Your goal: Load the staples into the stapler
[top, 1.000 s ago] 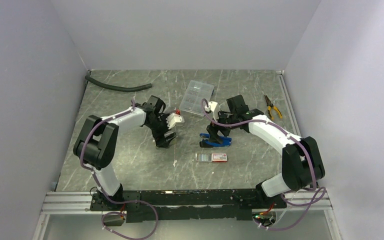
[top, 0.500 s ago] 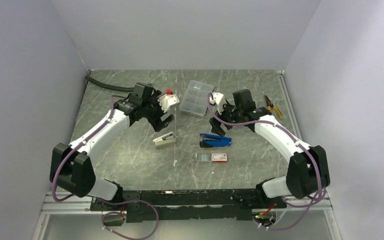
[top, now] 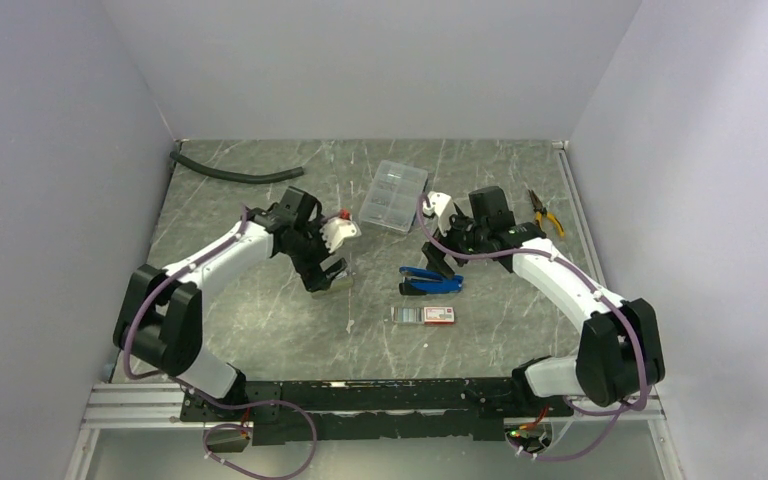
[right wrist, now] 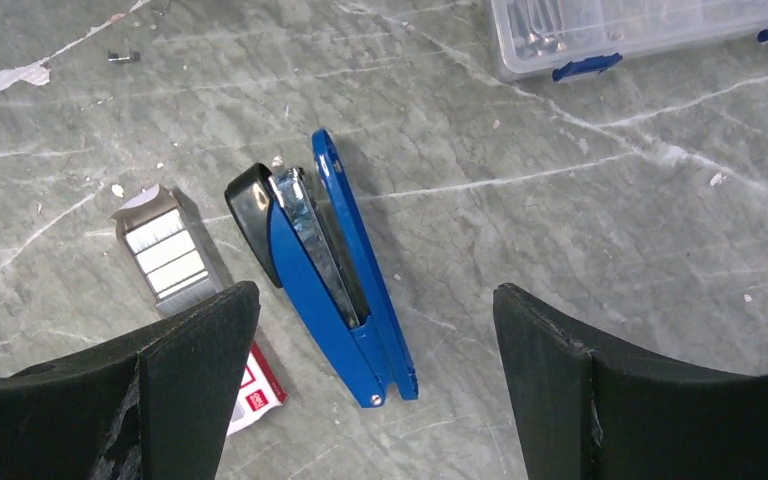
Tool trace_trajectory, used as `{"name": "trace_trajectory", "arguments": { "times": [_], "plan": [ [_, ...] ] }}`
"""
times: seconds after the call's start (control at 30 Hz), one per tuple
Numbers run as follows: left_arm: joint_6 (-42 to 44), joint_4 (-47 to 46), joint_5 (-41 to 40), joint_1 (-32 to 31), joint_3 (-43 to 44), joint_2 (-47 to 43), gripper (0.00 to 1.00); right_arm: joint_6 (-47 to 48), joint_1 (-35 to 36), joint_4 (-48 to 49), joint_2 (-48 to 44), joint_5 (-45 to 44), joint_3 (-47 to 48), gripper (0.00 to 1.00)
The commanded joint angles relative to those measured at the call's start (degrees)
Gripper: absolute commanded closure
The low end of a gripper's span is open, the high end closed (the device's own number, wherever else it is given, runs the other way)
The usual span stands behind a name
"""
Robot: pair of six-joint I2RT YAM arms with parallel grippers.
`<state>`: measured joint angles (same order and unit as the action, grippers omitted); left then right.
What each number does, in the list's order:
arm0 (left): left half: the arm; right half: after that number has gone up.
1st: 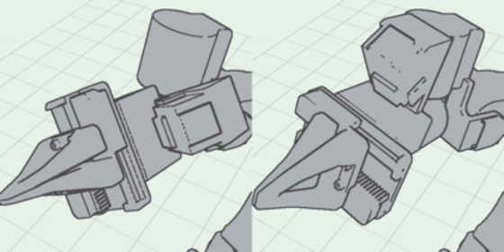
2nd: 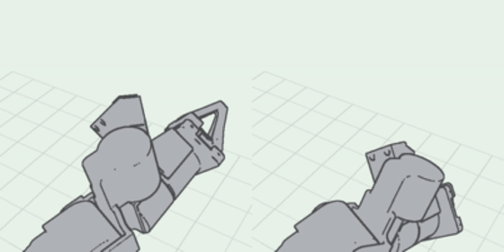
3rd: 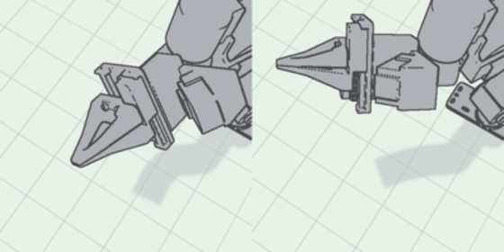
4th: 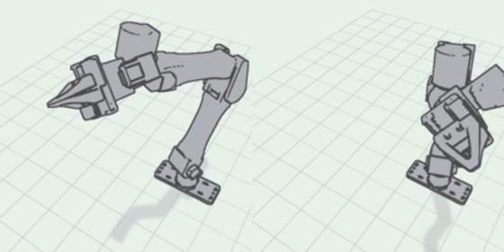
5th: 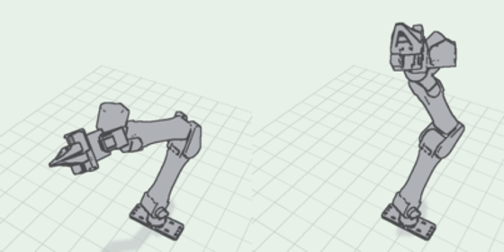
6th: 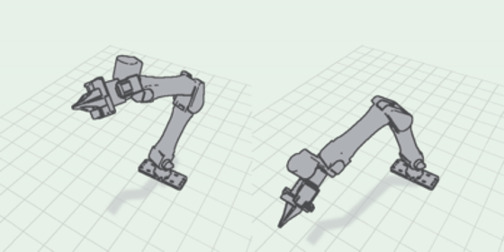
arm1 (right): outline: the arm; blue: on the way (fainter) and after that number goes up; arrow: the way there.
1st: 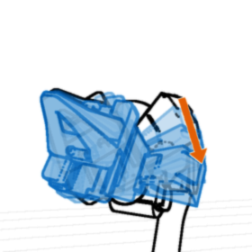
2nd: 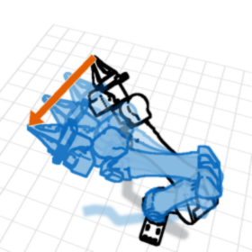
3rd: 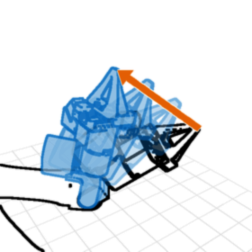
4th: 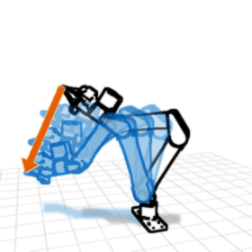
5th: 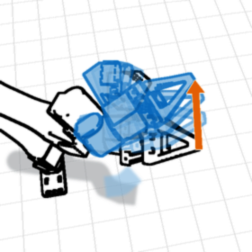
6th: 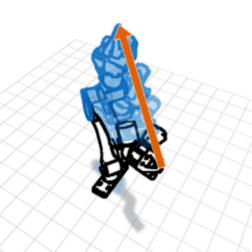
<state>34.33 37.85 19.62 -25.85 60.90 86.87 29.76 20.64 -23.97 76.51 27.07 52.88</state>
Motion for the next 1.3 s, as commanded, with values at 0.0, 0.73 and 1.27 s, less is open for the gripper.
{"name": "trace_trajectory", "arguments": {
  "times": [0.0, 0.73, 1.27],
  "plan": [
    [2.5, -1.9, -1.3, -0.7, -0.7, 2.7, 0.03, -0.3, -0.6, 1.5, -0.1, -0.2, -0.4, 0.09],
    [3.6, 1.6, 8.3, -0.4, 0.8, 12.5, 0.44, -1.3, -1.2, 2.7, 4.6, 7.1, 2.6, 0.11],
    [7.8, 24.5, 40.0, 5.0, 22.0, 27.8, 0.93, -16.0, -0.6, 23.5, 16.3, 28.5, 3.1, 0.12]
  ]
}}
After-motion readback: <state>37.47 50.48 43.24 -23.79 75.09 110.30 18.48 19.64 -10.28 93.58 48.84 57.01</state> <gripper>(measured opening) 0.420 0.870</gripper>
